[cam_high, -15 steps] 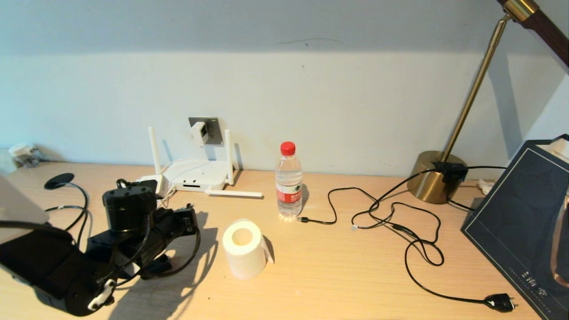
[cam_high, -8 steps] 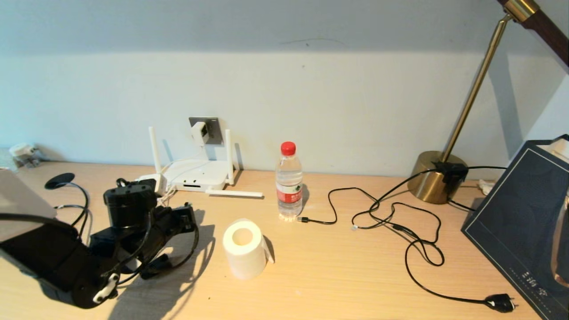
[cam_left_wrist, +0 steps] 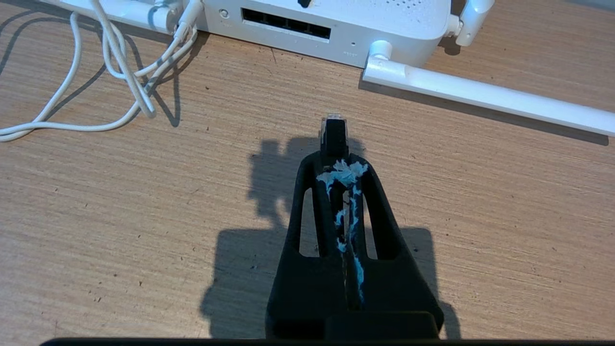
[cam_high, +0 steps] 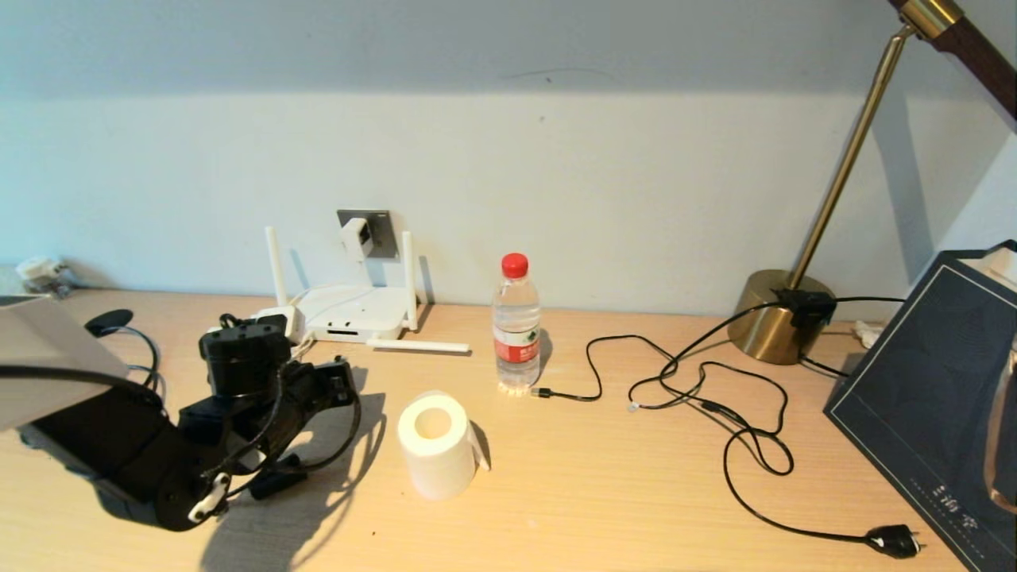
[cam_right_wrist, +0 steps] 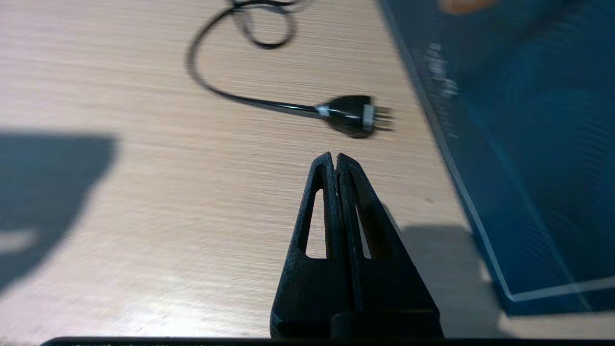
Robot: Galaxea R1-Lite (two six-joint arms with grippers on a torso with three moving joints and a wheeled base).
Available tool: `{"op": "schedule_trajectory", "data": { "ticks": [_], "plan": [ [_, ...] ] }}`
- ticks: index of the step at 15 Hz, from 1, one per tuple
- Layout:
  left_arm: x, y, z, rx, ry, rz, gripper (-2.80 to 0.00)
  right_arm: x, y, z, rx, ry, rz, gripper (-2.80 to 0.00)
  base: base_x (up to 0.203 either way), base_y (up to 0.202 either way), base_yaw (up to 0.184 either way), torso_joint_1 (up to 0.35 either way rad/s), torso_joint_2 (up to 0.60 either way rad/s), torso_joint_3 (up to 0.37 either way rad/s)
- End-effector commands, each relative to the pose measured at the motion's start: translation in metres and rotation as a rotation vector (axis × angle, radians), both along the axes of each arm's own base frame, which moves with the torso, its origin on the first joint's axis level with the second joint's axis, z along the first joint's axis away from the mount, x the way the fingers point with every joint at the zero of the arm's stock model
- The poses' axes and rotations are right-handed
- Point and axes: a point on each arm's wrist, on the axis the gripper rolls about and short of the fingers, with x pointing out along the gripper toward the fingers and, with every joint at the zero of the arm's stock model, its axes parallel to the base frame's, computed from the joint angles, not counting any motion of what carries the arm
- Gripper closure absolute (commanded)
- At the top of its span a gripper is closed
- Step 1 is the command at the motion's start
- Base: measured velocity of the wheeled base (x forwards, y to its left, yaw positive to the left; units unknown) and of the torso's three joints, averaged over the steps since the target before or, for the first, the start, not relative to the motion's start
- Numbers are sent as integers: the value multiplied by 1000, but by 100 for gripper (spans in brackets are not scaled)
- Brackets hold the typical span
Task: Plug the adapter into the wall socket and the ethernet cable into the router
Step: Align cable and router interface
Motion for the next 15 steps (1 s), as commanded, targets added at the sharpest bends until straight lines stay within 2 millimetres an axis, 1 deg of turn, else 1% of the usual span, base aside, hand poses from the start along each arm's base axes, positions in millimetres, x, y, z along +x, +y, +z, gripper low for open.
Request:
{"op": "schedule_trajectory", "data": {
  "ticks": [1,4,7,12,15],
  "plan": [
    [5,3,-3,-5,-1,0,0,-2,0,0,5,-29,58,0,0,0,0,0,0,0],
    [13,2,-4,-7,-11,-2,0,-14,0,-2,15,-174,9,0,0,0,0,0,0,0],
    [17,10,-9,-18,-1,-9,0,-21,0,-3,19,-265,-2,0,0,0,0,0,0,0],
    [28,28,-13,-18,-31,-32,0,-21,0,-3,18,-265,-3,0,0,0,0,0,0,0],
    [31,32,-13,-15,-38,-65,0,-21,0,-3,19,-265,-3,0,0,0,0,0,0,0]
  ]
}}
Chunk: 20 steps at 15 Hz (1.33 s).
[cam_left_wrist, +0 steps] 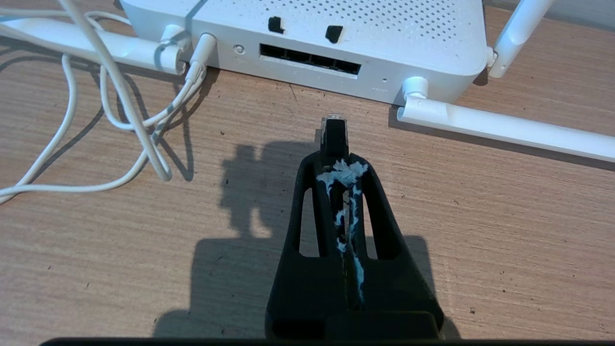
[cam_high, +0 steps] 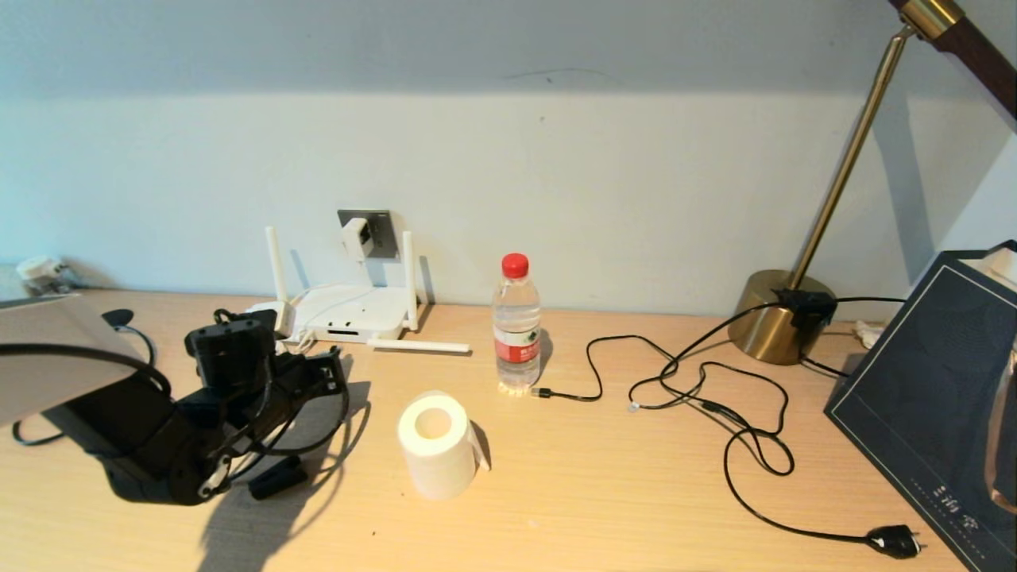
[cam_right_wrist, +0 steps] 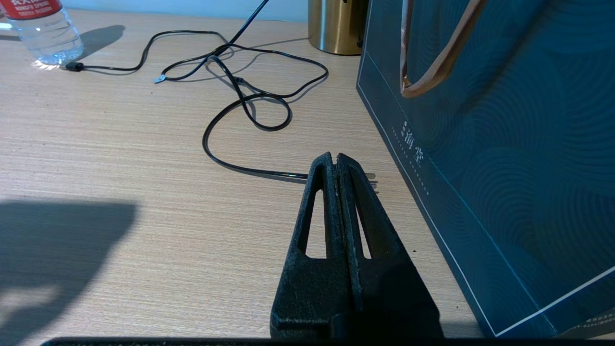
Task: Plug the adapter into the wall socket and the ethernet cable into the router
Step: Align cable and router interface
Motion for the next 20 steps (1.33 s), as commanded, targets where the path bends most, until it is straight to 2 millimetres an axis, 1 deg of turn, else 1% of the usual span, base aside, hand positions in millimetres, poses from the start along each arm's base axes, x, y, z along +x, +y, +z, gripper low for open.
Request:
{"op": "schedule_trajectory", "data": {
  "ticks": [1,4,8,10,12,15,17,20],
  "plan": [
    [4,3,-1,3,-8,-12,0,0,0,0,-1,-1,0,0,0,0,0,0,0,0],
    [7,4,-4,63,-12,-32,0,0,0,0,1,-2,0,0,0,0,0,0,0,0],
    [14,5,-2,71,-72,-31,0,0,0,0,-1,-2,0,0,0,0,0,0,0,0],
    [16,5,-4,74,-69,-45,0,0,0,0,-1,-1,0,0,0,0,0,0,0,0],
    [16,10,-5,118,-68,-76,0,0,0,0,-1,0,0,0,0,0,0,0,0,0],
    [17,11,-8,126,-64,-100,0,0,0,0,1,-2,0,0,0,0,0,0,0,0],
    [21,10,-12,145,-61,-105,0,0,0,0,0,-1,0,0,0,0,0,0,0,0],
    [27,10,-10,147,-81,-112,0,0,0,0,-1,-2,0,0,0,0,0,0,0,0]
  ]
}}
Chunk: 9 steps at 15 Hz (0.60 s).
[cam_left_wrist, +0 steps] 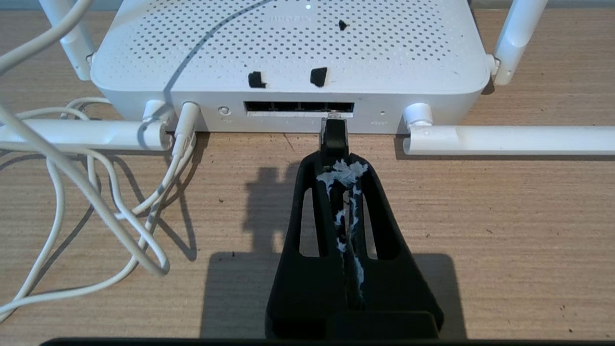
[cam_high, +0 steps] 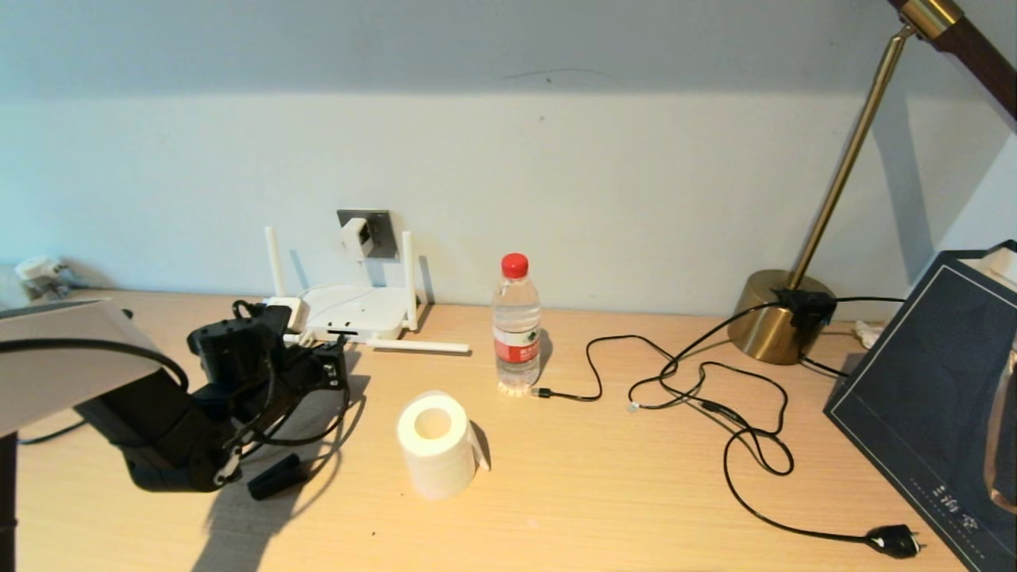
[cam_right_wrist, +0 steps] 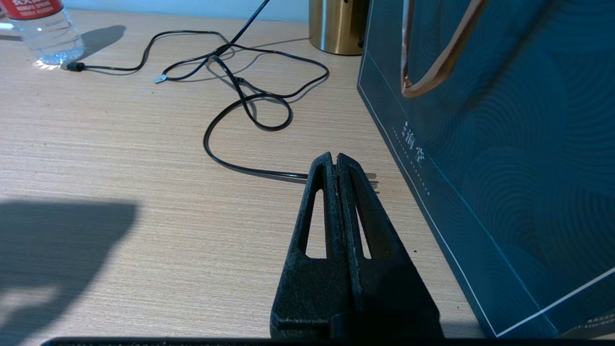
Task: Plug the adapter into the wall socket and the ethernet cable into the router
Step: Align cable and router interface
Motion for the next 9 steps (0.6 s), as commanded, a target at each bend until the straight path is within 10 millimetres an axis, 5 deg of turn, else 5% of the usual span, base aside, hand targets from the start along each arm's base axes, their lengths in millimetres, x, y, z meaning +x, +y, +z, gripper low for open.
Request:
{"op": "schedule_trajectory", "data": {
  "ticks": [1,9],
  "plan": [
    [5,0,-1,6,-13,-2,0,0,0,0,1,-1,0,0,0,0,0,0,0,0],
    [9,0,-3,8,-17,-1,0,0,0,0,-1,-1,0,0,0,0,0,0,0,0]
  ]
}}
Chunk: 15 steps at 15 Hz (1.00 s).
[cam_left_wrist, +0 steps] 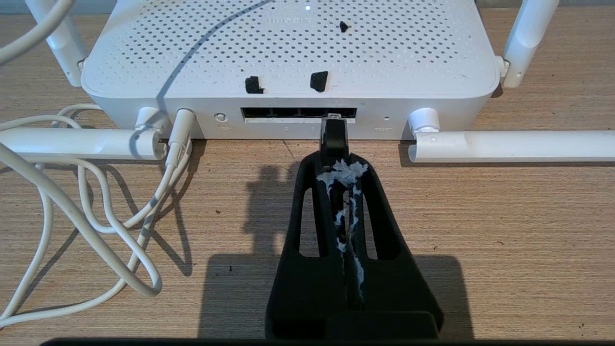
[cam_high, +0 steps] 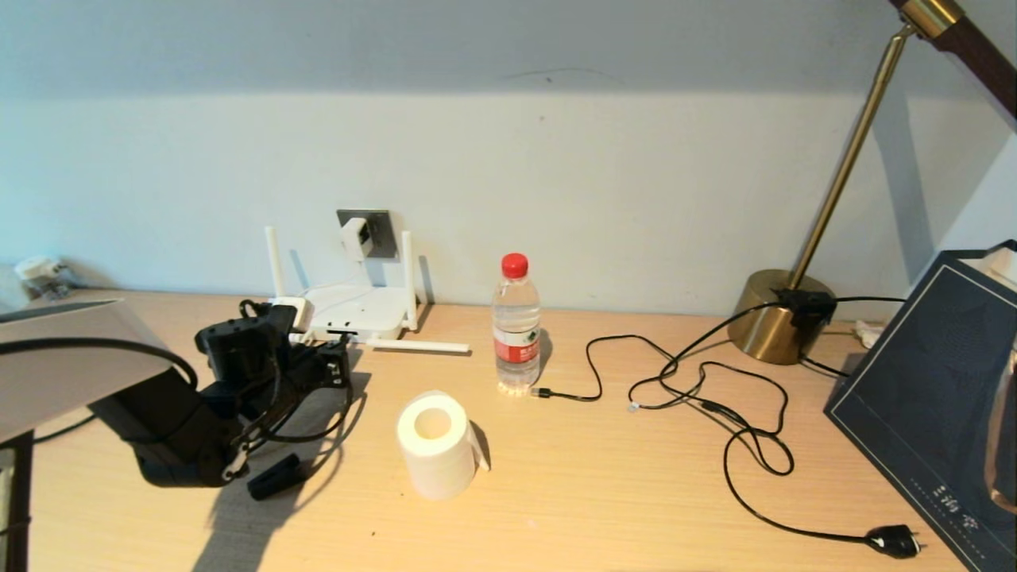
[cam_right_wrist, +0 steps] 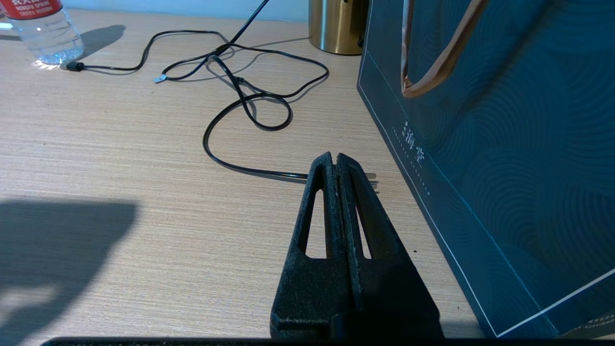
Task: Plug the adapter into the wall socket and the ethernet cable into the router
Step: Align cable and router interface
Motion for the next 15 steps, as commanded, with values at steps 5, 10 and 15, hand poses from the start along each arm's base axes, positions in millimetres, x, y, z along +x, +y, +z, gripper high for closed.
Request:
{"op": "schedule_trajectory", "data": {
  "ticks": [5,10,15],
  "plan": [
    [5,0,0,0,-17,-1,0,0,0,0,-1,-1,0,0,0,0,0,0,0,0],
    [6,0,0,0,-19,-1,0,0,0,0,-1,-1,0,0,0,0,0,0,0,0],
    [7,0,1,-1,-24,-1,0,0,0,0,-1,-1,0,0,0,0,0,0,0,0]
  ]
}}
